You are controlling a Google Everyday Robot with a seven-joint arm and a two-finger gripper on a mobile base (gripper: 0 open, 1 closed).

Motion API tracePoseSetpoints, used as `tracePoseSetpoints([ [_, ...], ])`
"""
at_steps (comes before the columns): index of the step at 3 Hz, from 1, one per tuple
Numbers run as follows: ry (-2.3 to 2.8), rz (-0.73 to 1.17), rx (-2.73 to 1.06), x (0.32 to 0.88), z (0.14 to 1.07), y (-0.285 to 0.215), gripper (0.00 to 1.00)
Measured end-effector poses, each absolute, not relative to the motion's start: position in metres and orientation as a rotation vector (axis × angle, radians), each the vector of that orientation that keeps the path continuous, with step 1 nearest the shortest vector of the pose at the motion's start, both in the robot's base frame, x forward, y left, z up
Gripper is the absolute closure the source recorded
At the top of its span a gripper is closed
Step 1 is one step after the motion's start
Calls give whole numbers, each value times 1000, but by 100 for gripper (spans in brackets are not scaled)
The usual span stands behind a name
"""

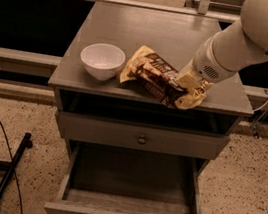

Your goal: Place brown chip bag into middle drawer

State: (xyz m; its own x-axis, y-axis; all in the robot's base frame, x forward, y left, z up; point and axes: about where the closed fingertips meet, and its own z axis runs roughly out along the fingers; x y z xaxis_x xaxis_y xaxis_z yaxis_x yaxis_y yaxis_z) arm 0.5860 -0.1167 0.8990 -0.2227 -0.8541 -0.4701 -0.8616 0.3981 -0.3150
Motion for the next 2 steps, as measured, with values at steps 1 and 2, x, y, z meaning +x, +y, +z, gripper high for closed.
tracePoseSetpoints([
  [1,2078,16,-1461,585,899,-116,4],
  [2,2077,16,-1462,585,900,-115,0],
])
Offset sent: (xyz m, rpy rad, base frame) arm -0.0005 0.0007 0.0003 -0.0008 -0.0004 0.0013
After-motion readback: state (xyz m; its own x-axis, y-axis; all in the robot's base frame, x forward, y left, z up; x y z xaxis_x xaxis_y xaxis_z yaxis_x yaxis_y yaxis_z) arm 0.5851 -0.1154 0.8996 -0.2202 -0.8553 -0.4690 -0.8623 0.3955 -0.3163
